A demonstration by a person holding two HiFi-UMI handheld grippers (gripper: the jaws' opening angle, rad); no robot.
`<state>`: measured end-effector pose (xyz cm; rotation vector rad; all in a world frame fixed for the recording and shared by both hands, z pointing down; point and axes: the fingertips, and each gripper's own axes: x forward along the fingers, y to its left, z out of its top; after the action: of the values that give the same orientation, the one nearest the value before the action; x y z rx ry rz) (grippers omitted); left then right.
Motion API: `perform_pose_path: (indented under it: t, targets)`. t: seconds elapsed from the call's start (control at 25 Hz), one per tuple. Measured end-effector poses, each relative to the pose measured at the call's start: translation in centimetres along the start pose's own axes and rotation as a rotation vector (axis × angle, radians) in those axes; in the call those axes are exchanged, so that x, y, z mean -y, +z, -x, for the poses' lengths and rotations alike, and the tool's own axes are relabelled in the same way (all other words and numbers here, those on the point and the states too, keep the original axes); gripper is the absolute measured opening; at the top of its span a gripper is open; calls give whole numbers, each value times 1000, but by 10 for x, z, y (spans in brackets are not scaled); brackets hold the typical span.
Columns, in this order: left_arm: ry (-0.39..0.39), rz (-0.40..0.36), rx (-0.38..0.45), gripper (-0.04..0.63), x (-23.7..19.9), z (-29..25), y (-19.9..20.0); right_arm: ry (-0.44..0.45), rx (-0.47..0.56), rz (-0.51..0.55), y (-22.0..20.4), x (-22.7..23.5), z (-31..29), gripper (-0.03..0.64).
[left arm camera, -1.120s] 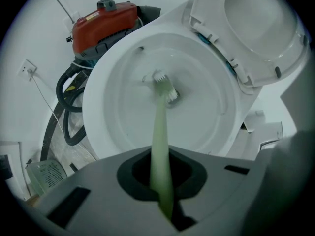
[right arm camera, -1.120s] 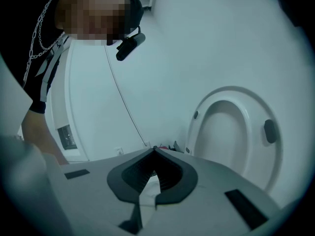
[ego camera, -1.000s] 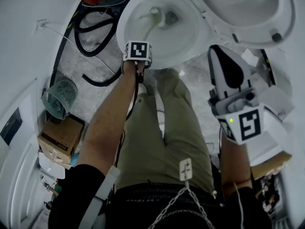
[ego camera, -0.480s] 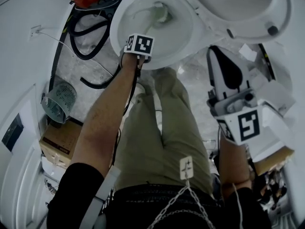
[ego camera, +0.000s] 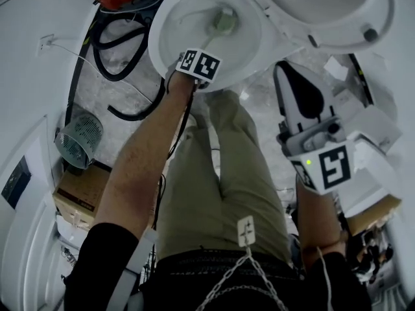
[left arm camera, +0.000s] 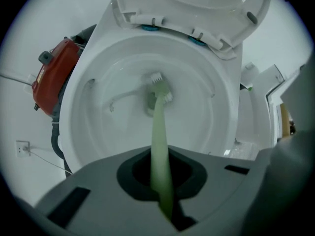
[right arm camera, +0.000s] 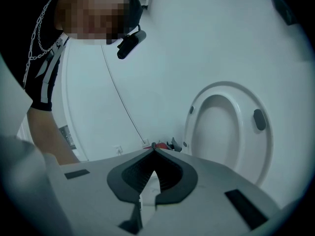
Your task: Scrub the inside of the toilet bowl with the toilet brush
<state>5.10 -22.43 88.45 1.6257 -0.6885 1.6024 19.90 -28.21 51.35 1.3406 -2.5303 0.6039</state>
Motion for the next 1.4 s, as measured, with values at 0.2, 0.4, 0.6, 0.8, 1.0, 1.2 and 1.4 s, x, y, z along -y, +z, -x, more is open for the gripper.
perform_pose_path:
  t: [0.2, 0.4, 0.6, 0.8, 1.0, 1.2, 1.4]
  targets:
    - [72, -190, -46, 0, 5, -6, -13, 9, -1, -6, 1, -6, -1, 3]
    - [62, -235, -119, 0, 4, -9, -31, 14, -6, -9, -1, -11, -2, 3]
    - [62, -263, -165, 0, -4, -4, -46, 16, -7, 26, -4, -11, 4, 3]
    - [91, -268, -199, 0, -27, 0, -67, 12, 5, 5, 2, -22, 2, 3]
    - [101, -232, -196, 0, -41, 4, -71, 2, 12, -7, 4, -33, 6, 3]
    - [100, -112, -159, 0, -53, 12, -71, -26, 24, -1, 8, -43, 20, 3]
    - [59, -1, -25, 0, -56, 31, -77, -66, 46, 1, 13, -62, 45, 3]
